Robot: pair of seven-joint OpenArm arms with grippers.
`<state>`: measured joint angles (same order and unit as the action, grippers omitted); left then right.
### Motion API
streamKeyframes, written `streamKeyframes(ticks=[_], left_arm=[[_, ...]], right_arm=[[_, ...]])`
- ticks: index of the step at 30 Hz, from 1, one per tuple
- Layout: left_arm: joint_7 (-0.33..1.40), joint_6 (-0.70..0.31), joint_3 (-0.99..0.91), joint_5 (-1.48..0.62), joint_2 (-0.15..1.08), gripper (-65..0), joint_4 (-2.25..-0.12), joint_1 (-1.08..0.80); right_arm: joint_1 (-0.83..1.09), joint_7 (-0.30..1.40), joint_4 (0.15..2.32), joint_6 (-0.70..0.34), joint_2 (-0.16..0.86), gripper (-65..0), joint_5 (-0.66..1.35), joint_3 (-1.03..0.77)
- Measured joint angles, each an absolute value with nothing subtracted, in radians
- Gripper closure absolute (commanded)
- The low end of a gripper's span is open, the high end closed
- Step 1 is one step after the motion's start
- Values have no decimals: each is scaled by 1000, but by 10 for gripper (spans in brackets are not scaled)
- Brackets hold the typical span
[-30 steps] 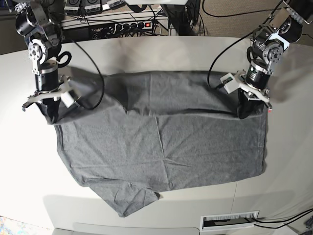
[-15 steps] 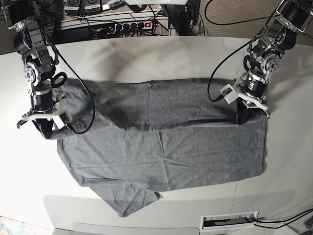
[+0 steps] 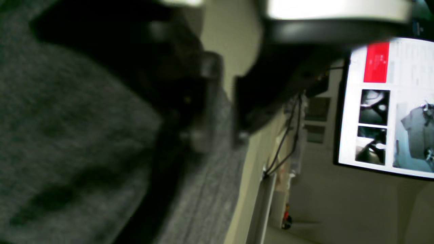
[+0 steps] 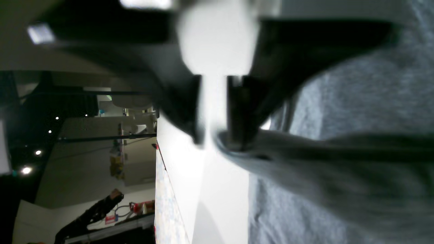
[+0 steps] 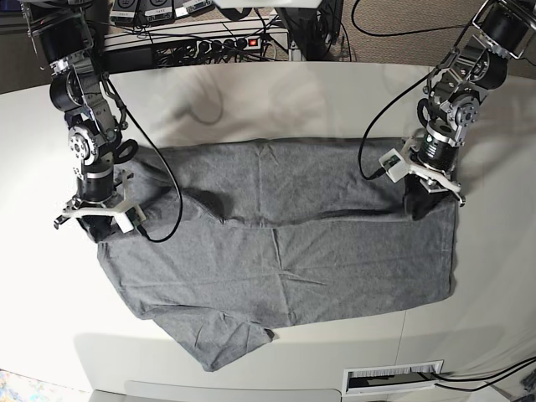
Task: Fold the T-shirt properly
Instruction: 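Lift the shoulder edge with both grippers and shake the shirt flat, then release the shoulders and move the left gripper to the hem corner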
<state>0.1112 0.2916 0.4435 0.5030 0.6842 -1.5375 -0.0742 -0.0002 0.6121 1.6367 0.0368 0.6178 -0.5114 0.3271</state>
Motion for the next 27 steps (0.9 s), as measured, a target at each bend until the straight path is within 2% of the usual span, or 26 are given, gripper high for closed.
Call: streamKeyframes(ticks=[2, 7, 11, 14, 15, 21, 23, 27], left_arm=[[111, 292, 443, 503, 684, -215, -1538, -75], [116, 292, 443, 484, 684, -215, -1538, -88], [114, 292, 443, 484, 684, -212, -1538, -102], [114, 292, 444, 481, 684, -172, -1546, -139], [108, 294, 443, 481, 684, -150, -1551, -154], [11, 299, 443, 480, 675, -34, -1559, -191], [10, 299, 443, 481, 661, -23, -1559, -187], [7, 291, 443, 480, 646, -23, -1560, -185]], right_arm=[[0, 629, 1636, 36, 618, -234, -511, 327], [0, 636, 1636, 38, 617, -234, -559, 327], [-9, 664, 1636, 105, 617, -234, -579, 327], [-14, 756, 1637, 105, 617, -232, -577, 327], [-13, 780, 1637, 104, 617, -220, -562, 327], [-12, 808, 1638, -119, 620, -71, -294, 324], [-11, 804, 1638, -136, 617, -59, -233, 324], [-12, 804, 1638, -136, 609, -47, -236, 324]])
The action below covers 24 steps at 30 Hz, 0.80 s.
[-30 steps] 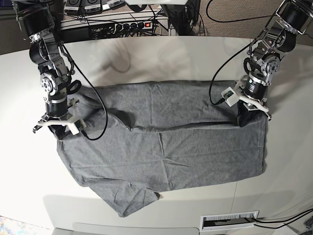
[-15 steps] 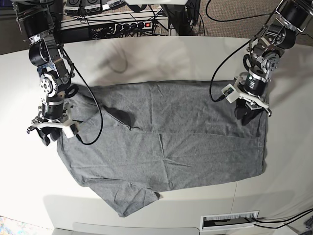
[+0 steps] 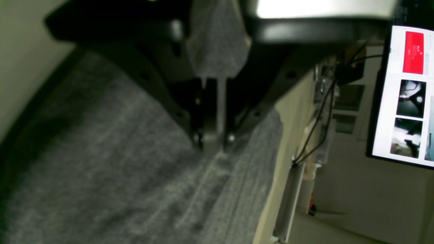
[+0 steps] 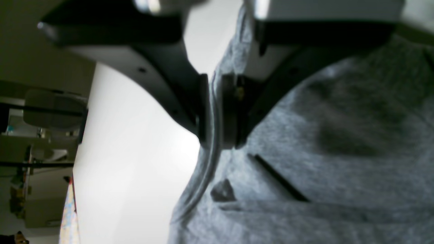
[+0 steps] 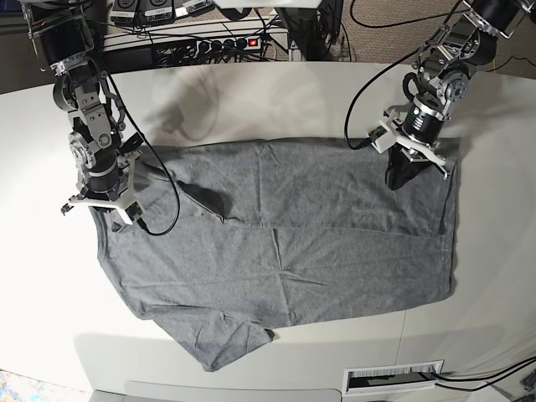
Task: Fold the T-shirt properly
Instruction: 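Release the shoulders and move the left gripper to the hem corner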
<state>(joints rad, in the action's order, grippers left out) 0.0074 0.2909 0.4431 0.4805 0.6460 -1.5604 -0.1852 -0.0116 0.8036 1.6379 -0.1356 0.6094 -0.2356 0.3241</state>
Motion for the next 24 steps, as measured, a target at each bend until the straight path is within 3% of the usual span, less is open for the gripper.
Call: streamKeyframes(ticks=[5, 11, 14, 24], left_arm=[[76, 263, 443, 479, 647, -23, -1593, -184], [190, 149, 443, 432, 652, -23, -1657, -162], [207, 82, 443, 403, 651, -23, -1681, -163], [337, -149, 443, 305, 651, 0, -1737, -158]], right_arm=[[-32, 847, 1655, -158, 609, -12, -80, 324], [-109, 888, 1670, -189, 610, -12, 64, 300], [-97, 928, 1671, -235, 611, -12, 154, 287], [-36, 1014, 1671, -255, 609, 0, 265, 282]])
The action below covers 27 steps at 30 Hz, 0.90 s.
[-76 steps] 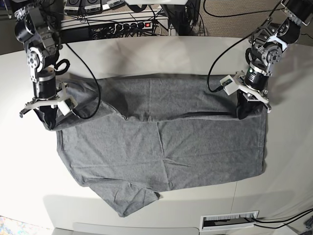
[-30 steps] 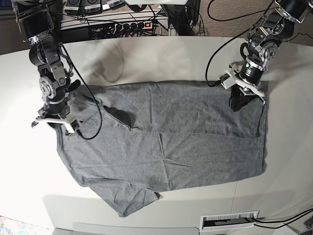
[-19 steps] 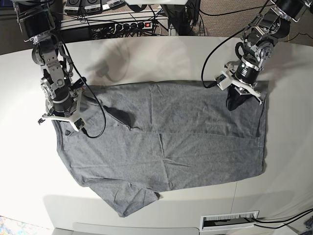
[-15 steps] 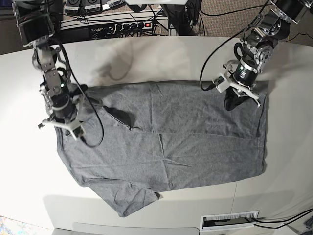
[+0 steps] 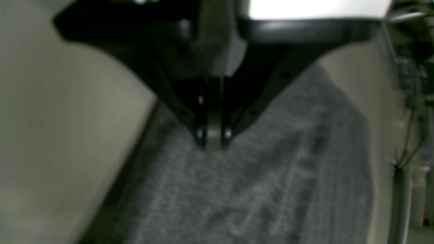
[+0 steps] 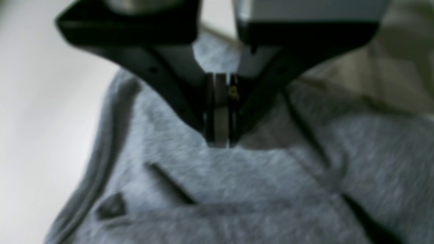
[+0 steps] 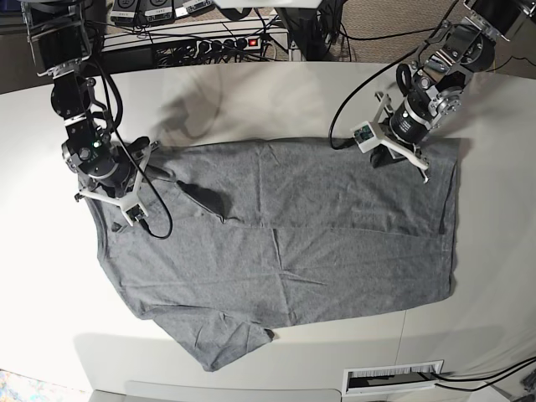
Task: Fold the T-shirt properly
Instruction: 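Release the shoulders and move the left gripper to the hem corner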
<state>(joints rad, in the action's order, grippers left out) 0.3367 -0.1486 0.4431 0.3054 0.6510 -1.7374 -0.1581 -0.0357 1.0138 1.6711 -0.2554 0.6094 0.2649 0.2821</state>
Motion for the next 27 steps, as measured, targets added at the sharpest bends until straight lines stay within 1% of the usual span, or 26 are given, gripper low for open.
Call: streamKeyframes(ticks=[3, 6, 9, 13, 18, 22, 27], left_arm=[[402, -221, 440, 243, 651, 0, -1744, -135], [452, -256, 437, 175, 651, 0, -1750, -118], [490, -269, 437, 136, 651, 0, -1754, -108], [491, -346, 430, 128, 652, 0, -1755, -104], [555, -423, 424, 23, 654, 0, -1767, -96], [575, -431, 421, -30, 658, 0, -1768, -95], [565, -438, 418, -73, 685, 0, -1779, -125]], right_arm=[[-28, 1027, 1671, -255, 609, 0, 305, 280], [-28, 1040, 1660, -256, 609, 0, 309, 274], [-28, 1065, 1615, -256, 609, 0, 380, 238], [-36, 1102, 1562, -315, 609, 0, 487, 160], [14, 1107, 1560, -342, 610, 0, 554, 87], [57, 1097, 1569, -359, 615, 0, 578, 71], [107, 1074, 1585, -356, 621, 0, 594, 59]])
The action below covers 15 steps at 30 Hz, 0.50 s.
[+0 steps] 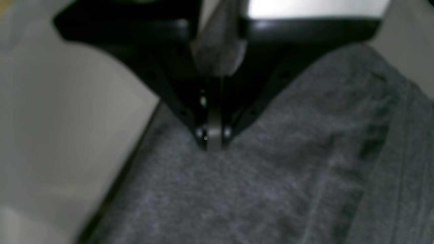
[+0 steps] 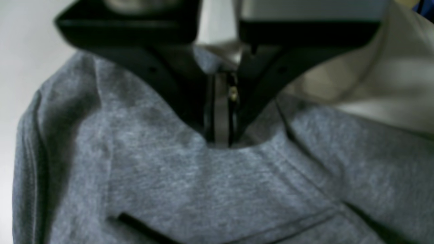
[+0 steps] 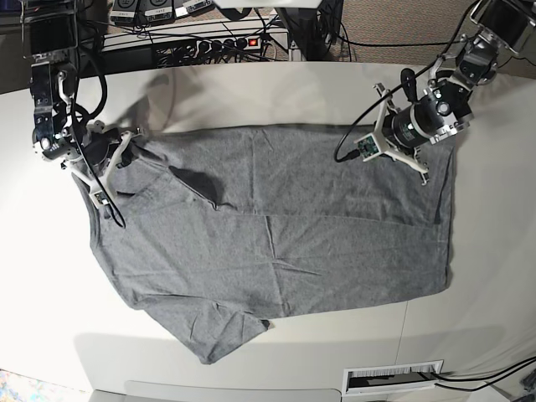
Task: Fold the T-shirt properly
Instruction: 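Release the shoulders and move the left gripper to the hem corner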
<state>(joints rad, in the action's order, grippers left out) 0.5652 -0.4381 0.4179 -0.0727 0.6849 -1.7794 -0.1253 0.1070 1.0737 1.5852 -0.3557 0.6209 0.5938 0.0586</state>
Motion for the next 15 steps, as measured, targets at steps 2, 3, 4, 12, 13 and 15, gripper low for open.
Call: streamKeyframes(ticks=[2, 3, 4, 12, 13, 15], left_arm=[[551, -454, 416, -81, 703, 0, -1786, -142], [539, -456, 416, -85, 710, 0, -1786, -152], [526, -454, 414, -91, 718, 0, -1786, -162], [481, -443, 404, -109, 764, 0, -1822, -250], [481, -443, 404, -110, 770, 0, -1837, -269], [493, -444, 404, -108, 775, 0, -1866, -299]], right_arm=[[134, 1079, 1610, -356, 620, 0, 596, 44], [155, 1084, 1628, -356, 619, 0, 597, 31], [178, 1090, 1649, -359, 619, 0, 601, 14], [386, 1152, 1776, -390, 611, 0, 646, -175], [412, 1155, 1788, -392, 610, 0, 649, -195], [453, 1175, 1814, -396, 609, 0, 652, -232]])
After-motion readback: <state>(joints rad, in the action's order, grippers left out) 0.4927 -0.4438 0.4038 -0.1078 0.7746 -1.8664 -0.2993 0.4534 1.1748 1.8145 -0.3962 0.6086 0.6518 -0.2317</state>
